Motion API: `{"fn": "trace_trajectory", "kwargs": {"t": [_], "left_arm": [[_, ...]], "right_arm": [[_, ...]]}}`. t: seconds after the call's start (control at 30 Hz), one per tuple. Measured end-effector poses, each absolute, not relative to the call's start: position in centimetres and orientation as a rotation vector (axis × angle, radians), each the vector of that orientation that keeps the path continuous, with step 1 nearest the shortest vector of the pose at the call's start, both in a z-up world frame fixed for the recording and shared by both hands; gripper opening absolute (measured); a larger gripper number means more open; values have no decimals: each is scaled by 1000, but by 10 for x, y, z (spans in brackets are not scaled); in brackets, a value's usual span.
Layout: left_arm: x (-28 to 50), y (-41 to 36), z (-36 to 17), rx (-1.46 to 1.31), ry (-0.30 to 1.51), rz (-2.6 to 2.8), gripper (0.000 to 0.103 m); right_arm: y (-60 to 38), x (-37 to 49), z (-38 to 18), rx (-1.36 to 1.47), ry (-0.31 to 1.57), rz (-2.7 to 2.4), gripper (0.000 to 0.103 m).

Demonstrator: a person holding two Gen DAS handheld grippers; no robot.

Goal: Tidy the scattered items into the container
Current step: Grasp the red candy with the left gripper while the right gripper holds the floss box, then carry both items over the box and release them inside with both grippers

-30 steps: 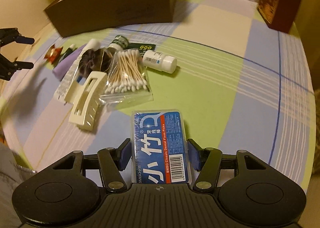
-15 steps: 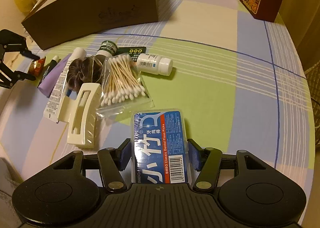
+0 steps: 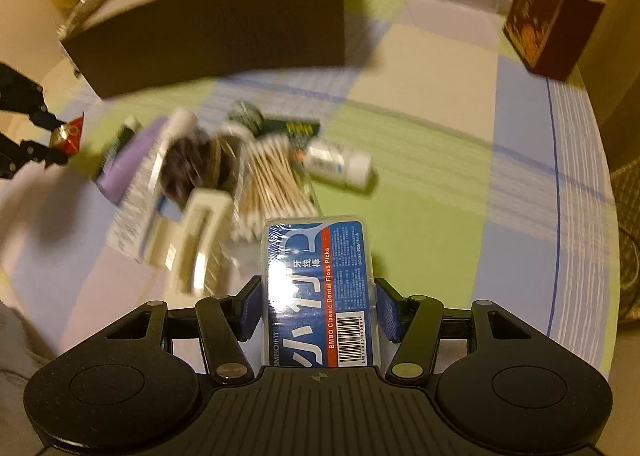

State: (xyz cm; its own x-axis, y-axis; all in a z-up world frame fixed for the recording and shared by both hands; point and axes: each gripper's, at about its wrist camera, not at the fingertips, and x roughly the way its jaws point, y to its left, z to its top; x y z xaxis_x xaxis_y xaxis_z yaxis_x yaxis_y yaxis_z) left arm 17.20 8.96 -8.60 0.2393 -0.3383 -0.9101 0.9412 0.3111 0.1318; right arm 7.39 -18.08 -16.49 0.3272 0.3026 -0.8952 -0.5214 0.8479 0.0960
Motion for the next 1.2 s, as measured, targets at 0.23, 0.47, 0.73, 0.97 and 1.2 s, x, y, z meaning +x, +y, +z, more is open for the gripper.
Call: {"fn": "trace_trajectory", "kwargs": {"t": [0.23, 0.47, 0.73, 0.97, 1.2], "left_arm": [[171, 92, -33, 631, 876, -950, 23], [189, 92, 18, 510, 811, -868, 23], [225, 85, 55, 453, 773, -832, 23], [269, 74, 66, 461, 756, -776, 24], [321, 69, 54, 409, 803, -728, 24]], "right_arm": [[-163, 102, -118, -176, 1045, 668, 60], [-132, 143, -72, -116, 988, 829, 60], [-84, 194, -33, -151, 907, 943, 60], [-35, 250, -33, -200, 879, 938, 60], [-4, 286, -63, -246, 941, 917, 60]]}}
